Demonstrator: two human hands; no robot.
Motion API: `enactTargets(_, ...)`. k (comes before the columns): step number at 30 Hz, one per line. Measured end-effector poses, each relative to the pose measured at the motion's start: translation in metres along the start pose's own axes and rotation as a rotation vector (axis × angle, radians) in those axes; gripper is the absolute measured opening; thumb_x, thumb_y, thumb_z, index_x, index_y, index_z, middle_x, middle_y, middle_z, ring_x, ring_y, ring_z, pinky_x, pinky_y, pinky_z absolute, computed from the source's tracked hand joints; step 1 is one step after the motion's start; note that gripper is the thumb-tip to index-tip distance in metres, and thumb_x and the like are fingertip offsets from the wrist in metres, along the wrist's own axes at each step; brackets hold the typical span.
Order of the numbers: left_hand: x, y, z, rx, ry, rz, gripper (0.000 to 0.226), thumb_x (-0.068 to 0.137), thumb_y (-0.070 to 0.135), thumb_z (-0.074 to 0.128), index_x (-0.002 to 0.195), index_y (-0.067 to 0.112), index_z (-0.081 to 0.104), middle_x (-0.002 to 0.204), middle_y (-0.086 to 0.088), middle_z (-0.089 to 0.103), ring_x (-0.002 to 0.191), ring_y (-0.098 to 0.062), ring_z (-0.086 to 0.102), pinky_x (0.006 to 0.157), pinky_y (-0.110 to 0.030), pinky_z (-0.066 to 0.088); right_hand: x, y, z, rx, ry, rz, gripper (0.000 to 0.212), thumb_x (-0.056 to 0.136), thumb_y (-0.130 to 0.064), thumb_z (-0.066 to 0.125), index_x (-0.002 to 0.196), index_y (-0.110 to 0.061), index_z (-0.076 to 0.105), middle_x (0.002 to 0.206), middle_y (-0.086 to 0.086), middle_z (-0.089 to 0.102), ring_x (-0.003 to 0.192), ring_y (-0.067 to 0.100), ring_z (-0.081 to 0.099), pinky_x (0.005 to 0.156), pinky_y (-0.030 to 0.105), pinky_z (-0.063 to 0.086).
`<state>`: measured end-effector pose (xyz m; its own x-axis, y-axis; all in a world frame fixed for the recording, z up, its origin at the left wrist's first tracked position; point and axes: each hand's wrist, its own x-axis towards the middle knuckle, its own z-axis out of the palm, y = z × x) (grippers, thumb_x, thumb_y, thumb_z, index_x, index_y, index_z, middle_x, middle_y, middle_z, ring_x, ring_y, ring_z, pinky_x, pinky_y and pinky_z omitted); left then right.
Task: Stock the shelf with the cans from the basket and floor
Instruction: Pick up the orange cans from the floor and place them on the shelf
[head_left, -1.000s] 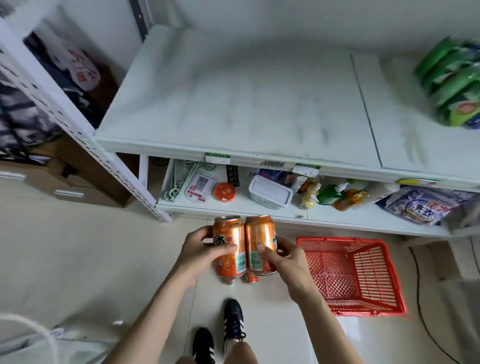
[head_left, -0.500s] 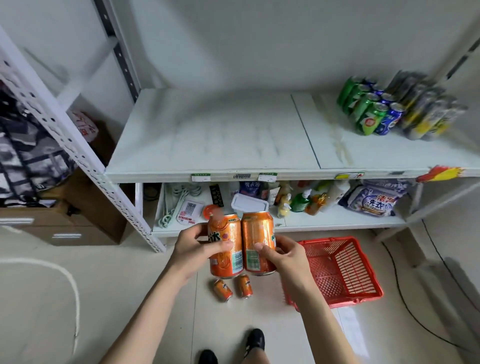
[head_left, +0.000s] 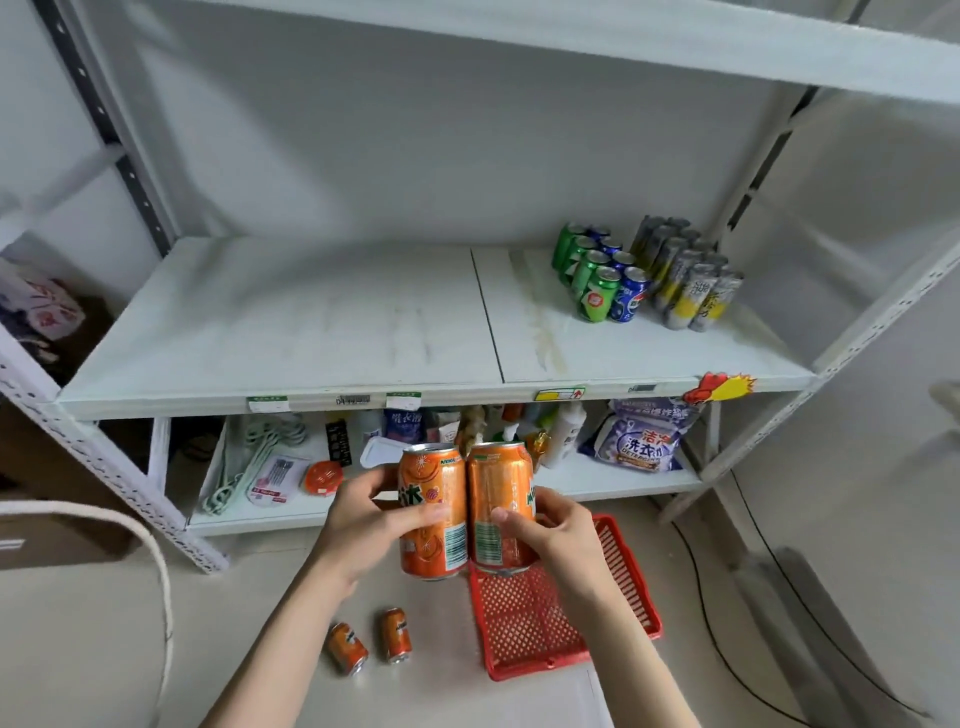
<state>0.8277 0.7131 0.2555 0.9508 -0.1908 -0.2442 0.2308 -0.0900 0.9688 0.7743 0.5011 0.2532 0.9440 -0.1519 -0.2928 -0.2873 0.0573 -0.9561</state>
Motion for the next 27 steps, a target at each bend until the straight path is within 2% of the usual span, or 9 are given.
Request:
enactTargets(5, 0.020, 0.017, 0.055, -0.011, 0.015, 0.046, 0.057, 0.041, 0.045, 0.085, 0.093, 0.027, 0.072, 0.094, 0.012, 0.074, 0.086, -0.005, 0.069, 0.069, -0.024, 0.053, 0.025, -0.013, -0.056, 0.024, -0.008, 0.022, 0.067, 0.059, -0.033, 0.089, 0.116, -0.007, 0.064, 0.098, 0.012, 0.075, 0.087, 0.032, 0.074, 0.073, 0.041, 0.059)
enactTargets(8, 0.042, 0.026, 0.075, -0.003, 0.008, 0.053, 0.059, 0.042, 0.046, 0.086, 0.096, 0.030, 0.071, 0.097, 0.011, 0.073, 0.090, -0.007, 0.069, 0.075, -0.031, 0.054, 0.046, -0.020, -0.078, 0.032, -0.005, 0.017, 0.069, 0.060, -0.033, 0.089, 0.118, -0.005, 0.063, 0.097, 0.011, 0.076, 0.085, 0.030, 0.074, 0.071, 0.037, 0.058)
enactTargets(11, 0.073, 0.032, 0.088, 0.019, 0.022, 0.059, 0.062, 0.040, 0.048, 0.086, 0.097, 0.029, 0.071, 0.099, 0.009, 0.073, 0.095, -0.011, 0.068, 0.083, -0.037, 0.054, 0.074, -0.028, -0.094, 0.043, -0.021, 0.015, 0.068, 0.062, -0.030, 0.089, 0.119, -0.004, 0.062, 0.100, 0.013, 0.075, 0.086, 0.032, 0.074, 0.073, 0.039, 0.059)
enactTargets(16, 0.131, 0.048, 0.107, 0.046, 0.010, 0.083, 0.054, 0.039, 0.047, 0.085, 0.090, 0.037, 0.072, 0.093, 0.009, 0.074, 0.087, -0.007, 0.069, 0.075, -0.031, 0.053, 0.129, -0.043, -0.113, 0.064, -0.034, 0.002, 0.067, 0.060, -0.029, 0.092, 0.117, -0.006, 0.063, 0.099, 0.011, 0.075, 0.089, 0.030, 0.073, 0.074, 0.040, 0.060)
enactTargets(20, 0.183, 0.062, 0.123, 0.054, 0.013, 0.111, 0.055, 0.039, 0.042, 0.087, 0.091, 0.032, 0.073, 0.094, 0.001, 0.074, 0.089, -0.017, 0.071, 0.078, -0.037, 0.056, 0.176, -0.056, -0.131, 0.055, 0.000, -0.032, 0.061, 0.060, -0.029, 0.084, 0.114, -0.008, 0.066, 0.095, 0.010, 0.075, 0.087, 0.024, 0.073, 0.068, 0.028, 0.056)
enactTargets(23, 0.221, 0.071, 0.137, 0.081, 0.010, 0.115, 0.056, 0.038, 0.043, 0.088, 0.092, 0.034, 0.073, 0.096, 0.002, 0.074, 0.089, -0.017, 0.071, 0.076, -0.036, 0.056, 0.211, -0.066, -0.148, 0.048, -0.013, -0.044, 0.055, 0.061, -0.029, 0.083, 0.110, -0.012, 0.067, 0.092, 0.005, 0.076, 0.082, 0.019, 0.074, 0.062, 0.022, 0.054)
enactTargets(25, 0.245, 0.076, 0.147, 0.098, 0.014, 0.114, 0.059, 0.038, 0.046, 0.088, 0.093, 0.037, 0.072, 0.097, 0.005, 0.074, 0.091, -0.015, 0.070, 0.081, -0.037, 0.055, 0.235, -0.073, -0.161, 0.047, -0.033, -0.041, 0.055, 0.060, -0.030, 0.083, 0.110, -0.013, 0.067, 0.091, 0.005, 0.076, 0.078, 0.018, 0.074, 0.058, 0.023, 0.054)
enactTargets(27, 0.267, 0.077, 0.156, 0.110, 0.039, 0.114, 0.060, 0.036, 0.050, 0.088, 0.093, 0.041, 0.071, 0.098, 0.010, 0.073, 0.095, -0.013, 0.068, 0.086, -0.039, 0.053, 0.261, -0.079, -0.173, 0.035, -0.063, -0.047, 0.059, 0.060, -0.031, 0.084, 0.114, -0.015, 0.065, 0.093, 0.003, 0.076, 0.079, 0.017, 0.074, 0.061, 0.024, 0.055)
